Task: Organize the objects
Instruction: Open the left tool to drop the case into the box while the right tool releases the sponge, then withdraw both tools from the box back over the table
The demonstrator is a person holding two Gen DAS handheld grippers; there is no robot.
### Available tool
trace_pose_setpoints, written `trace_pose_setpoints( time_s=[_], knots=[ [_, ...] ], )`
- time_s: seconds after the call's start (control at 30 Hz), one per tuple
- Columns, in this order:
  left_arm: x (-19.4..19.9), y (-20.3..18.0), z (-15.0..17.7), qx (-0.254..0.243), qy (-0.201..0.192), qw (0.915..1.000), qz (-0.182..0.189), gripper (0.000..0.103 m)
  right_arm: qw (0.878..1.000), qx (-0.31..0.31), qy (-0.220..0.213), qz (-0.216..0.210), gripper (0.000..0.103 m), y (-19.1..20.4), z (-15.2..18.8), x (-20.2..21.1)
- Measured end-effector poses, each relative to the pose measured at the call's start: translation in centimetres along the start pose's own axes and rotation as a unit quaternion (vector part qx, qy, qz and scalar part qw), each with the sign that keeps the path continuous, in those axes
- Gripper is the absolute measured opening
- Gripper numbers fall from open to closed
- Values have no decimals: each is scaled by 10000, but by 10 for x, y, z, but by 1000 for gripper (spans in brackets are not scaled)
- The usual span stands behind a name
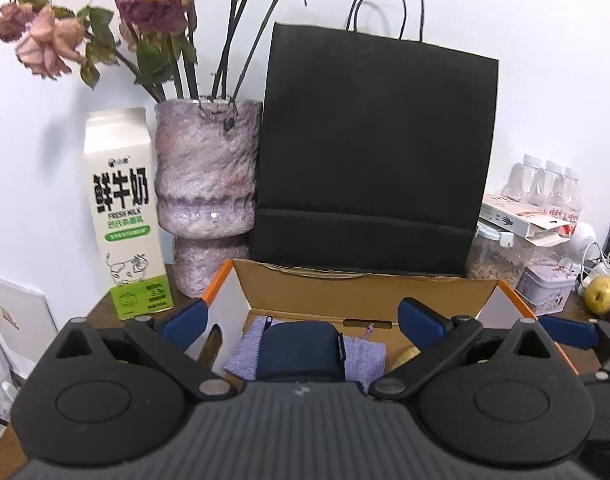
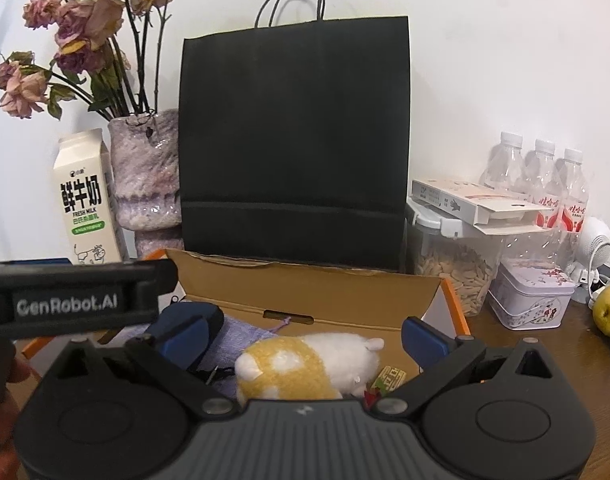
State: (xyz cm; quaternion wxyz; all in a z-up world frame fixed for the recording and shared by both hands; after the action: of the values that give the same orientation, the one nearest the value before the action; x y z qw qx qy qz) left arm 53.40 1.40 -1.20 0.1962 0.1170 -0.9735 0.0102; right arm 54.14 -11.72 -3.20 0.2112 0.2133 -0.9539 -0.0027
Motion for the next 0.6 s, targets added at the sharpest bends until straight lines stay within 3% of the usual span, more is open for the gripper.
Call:
trace_pose_setpoints(
  time_s=[0.6],
  knots=[
    [70,23,25,174,-35,9998,46,103,9991,388,131,-124,103,26,18,49]
  ],
)
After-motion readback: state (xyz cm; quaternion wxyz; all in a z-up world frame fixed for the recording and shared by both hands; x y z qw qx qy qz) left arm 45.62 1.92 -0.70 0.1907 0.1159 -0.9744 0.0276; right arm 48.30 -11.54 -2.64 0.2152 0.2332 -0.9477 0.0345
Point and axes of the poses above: each gripper's, at about its wrist camera, not at the fingertips, and x roughly against the way its jaws point, y to its left, z to its underside, the point moved 7 cm from there along -x, roughly the way its jaws point, and after that the axes turned 11 degrees about -z, right-handed, at the moved point
